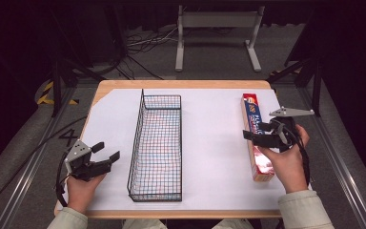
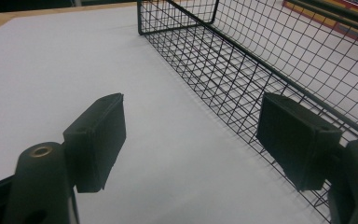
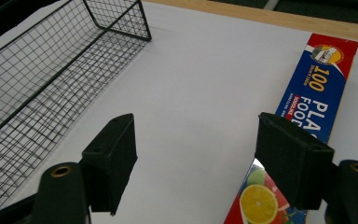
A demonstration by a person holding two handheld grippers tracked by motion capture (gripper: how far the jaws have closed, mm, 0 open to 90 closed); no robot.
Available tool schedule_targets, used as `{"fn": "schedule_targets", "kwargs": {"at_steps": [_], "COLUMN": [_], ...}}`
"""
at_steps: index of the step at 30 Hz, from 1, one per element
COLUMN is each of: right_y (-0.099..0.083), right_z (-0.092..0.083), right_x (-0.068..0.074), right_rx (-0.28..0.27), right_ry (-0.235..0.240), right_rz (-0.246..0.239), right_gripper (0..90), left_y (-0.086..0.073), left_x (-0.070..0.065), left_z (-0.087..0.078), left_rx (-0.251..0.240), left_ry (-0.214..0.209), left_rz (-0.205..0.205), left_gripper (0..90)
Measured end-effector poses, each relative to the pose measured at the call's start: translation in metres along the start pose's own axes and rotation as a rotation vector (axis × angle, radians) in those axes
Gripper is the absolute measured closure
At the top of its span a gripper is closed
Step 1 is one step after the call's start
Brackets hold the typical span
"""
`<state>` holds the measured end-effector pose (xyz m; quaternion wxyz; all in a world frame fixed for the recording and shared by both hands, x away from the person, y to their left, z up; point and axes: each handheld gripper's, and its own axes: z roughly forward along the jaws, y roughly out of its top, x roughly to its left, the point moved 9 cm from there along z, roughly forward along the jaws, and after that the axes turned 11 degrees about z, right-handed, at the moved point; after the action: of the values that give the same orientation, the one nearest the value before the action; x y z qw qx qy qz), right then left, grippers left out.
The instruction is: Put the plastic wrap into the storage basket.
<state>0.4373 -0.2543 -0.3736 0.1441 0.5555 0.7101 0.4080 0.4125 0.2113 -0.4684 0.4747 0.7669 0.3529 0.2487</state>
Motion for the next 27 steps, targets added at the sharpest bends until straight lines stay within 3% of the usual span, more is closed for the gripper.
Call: {"fn": "schedule_targets", "kwargs": {"at_steps": [5,8,10,11,12,18,20,23,25,26,27], "right_y": [0.011,0.014,0.012,0.012,0.012,0.021,0.018,0.019,0.022,0.025,0.027], "right_z": [0.012,0.019,0.026,0.026,0.033,0.04,0.044,0.045,0.046,0.047,0.049], "right_x": [-0.017,-0.023,-0.025,-0.025,-0.024,-0.025,-0.033,-0.035,-0.039,-0.045,-0.049], "right_rx": [0.02,0.059,0.113,0.113,0.137,0.08,0.112,0.112,0.104,0.086,0.082], "right_ry": [-0.125,-0.146,-0.139,-0.139,-0.088,-0.009,-0.075,-0.093,-0.151,-0.218,-0.255], "right_rz": [0.041,0.051,0.043,0.043,0.048,0.117,0.131,0.121,0.103,0.078,0.072], "right_gripper": [19.7,11.2,0.5,0.5,0.0,0.0,0.0,0.7,5.8,6.7,10.3], "left_y": [0.0,-0.001,-0.001,-0.001,0.0,0.0,0.0,0.0,0.0,0.0,0.0], "left_x": [0.001,0.001,0.001,0.001,0.0,0.0,0.0,-0.001,0.0,0.0,0.0], "left_z": [0.0,-0.001,-0.001,-0.001,-0.002,-0.002,-0.002,-0.001,0.0,0.0,0.0], "left_rx": [0.001,0.004,0.003,0.003,-0.012,-0.012,-0.01,-0.01,-0.006,-0.005,-0.005], "left_ry": [0.003,0.004,0.003,0.003,-0.01,-0.01,-0.007,-0.004,-0.002,-0.001,0.0], "left_rz": [0.003,0.005,0.005,0.005,0.006,0.009,0.013,0.011,0.013,0.012,0.016], "left_gripper": [24.3,24.2,24.2,23.7,23.4,23.1,23.0,23.1,23.2,23.2,23.2]}}
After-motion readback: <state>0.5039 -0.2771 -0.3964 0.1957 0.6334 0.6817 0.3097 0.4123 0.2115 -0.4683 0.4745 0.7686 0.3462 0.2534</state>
